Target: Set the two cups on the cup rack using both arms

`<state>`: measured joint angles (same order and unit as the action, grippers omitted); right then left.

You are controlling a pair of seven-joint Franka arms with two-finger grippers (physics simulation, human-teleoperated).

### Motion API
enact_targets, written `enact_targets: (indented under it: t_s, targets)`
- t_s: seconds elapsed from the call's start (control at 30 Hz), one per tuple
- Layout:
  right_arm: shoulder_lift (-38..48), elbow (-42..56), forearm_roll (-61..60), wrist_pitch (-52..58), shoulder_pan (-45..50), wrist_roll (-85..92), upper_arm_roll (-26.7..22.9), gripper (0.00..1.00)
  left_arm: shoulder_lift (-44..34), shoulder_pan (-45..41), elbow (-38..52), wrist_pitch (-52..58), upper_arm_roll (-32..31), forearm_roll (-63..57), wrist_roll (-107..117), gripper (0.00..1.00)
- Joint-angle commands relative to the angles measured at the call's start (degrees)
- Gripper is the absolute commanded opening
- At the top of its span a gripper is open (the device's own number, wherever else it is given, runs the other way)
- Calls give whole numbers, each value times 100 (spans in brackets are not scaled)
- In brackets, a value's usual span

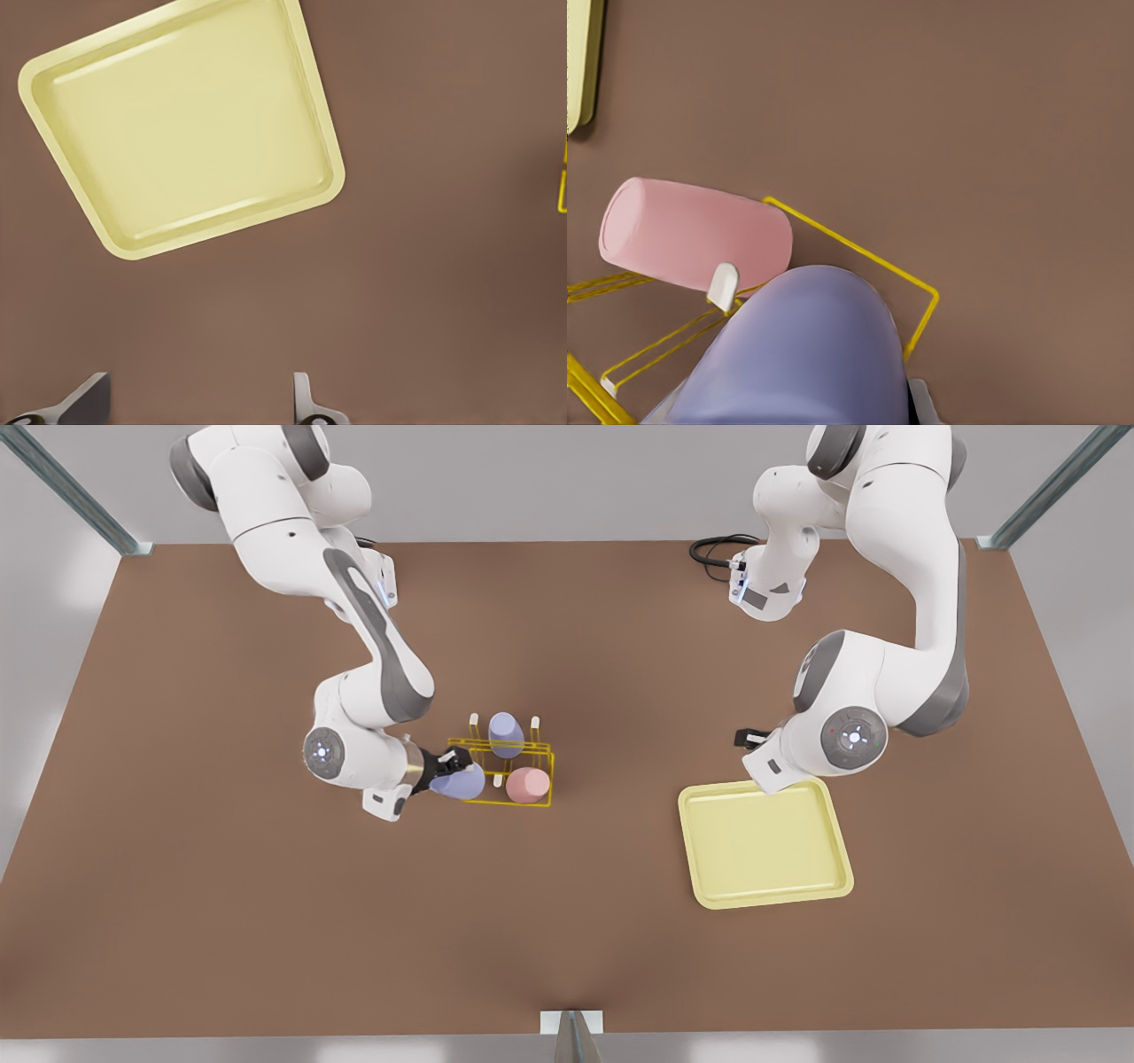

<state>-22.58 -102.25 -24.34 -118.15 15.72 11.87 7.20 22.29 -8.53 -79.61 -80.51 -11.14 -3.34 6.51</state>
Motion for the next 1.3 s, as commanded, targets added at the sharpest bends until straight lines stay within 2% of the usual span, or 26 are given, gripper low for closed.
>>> enact_targets:
  t_s: [0.0,0.23,0.33,0.6,0.83,0.97,1.0,1.07,1.1,1.13,1.17,1.2,1.27]
  targets:
    - [-36,56,52,29,28,-185,0,100,-6,-8,6,27,-2,-9,-79,100]
    - [-168,161,52,29,98,-256,-8,100,-6,-17,-2,53,-2,-9,-70,100]
    - [-159,161,79,38,142,-1767,-8,100,-14,-34,-2,62,-11,-9,-62,100]
    - [-238,82,122,29,186,-2418,-17,100,-32,-52,6,141,-81,0,26,100]
    - [-168,179,114,91,142,-2400,-8,100,-32,-61,-2,141,-81,-9,26,100]
    - [236,328,122,425,-104,-2400,-79,100,-32,-61,-2,141,-81,0,26,100]
    - [298,600,227,767,-245,-2383,-96,100,-32,-61,-2,141,-81,-9,26,100]
    - [289,1671,2272,1733,-429,-2304,-114,100,-32,-69,15,202,-90,0,105,100]
    - [237,1778,3451,1778,-657,-2155,-140,100,-49,-61,24,211,-90,0,97,100]
    - [149,2084,3454,1848,-1157,-1997,-158,100,-58,-61,15,202,-90,0,88,100]
    - [131,2560,3278,2559,-1317,-1628,-202,100,-58,-61,24,194,-90,0,88,100]
    - [613,2667,3321,3000,-1370,-1548,-211,100,-67,-61,33,194,-125,0,88,100]
    - [1931,1482,3278,3088,-1510,-1574,-202,100,-76,-34,68,202,-160,0,88,100]
